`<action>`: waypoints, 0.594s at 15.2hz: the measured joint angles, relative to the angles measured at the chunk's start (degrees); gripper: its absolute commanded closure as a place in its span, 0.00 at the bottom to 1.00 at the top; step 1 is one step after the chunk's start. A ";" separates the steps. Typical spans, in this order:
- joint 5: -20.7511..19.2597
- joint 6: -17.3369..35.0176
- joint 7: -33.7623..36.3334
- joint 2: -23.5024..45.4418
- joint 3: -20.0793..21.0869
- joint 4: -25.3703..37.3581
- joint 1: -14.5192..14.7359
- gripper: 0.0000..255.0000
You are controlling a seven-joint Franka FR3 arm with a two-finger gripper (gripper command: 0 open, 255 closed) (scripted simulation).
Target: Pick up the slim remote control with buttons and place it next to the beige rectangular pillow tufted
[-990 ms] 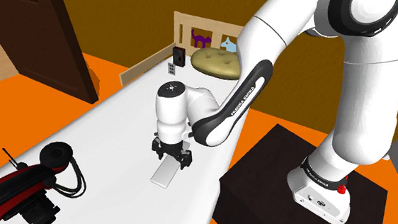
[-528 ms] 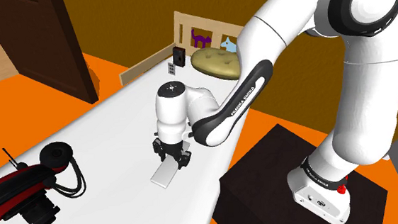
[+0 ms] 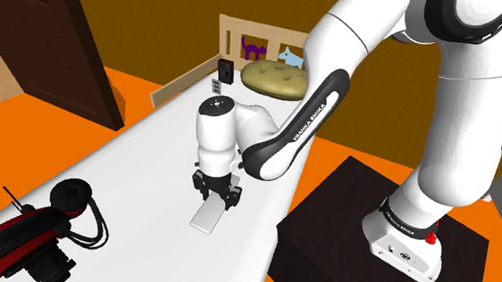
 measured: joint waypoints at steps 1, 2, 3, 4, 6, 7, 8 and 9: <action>0.81 -0.59 -0.56 -0.61 0.67 0.11 -0.49 1.00; 1.46 -0.90 -0.89 -1.23 1.25 -0.08 -0.89 1.00; 2.26 -1.54 -1.47 -1.81 1.90 0.11 -1.36 1.00; 3.08 -1.87 -2.04 -2.60 2.59 -0.15 -2.00 1.00; 4.61 -3.12 -3.09 -3.67 3.76 0.31 -2.82 1.00; 5.56 -3.63 -3.64 -4.51 4.53 0.21 -3.39 1.00; 6.43 -4.14 -4.17 -5.23 5.19 0.21 -3.88 1.00; 7.34 -4.54 -4.86 -6.02 5.85 0.08 -4.54 1.00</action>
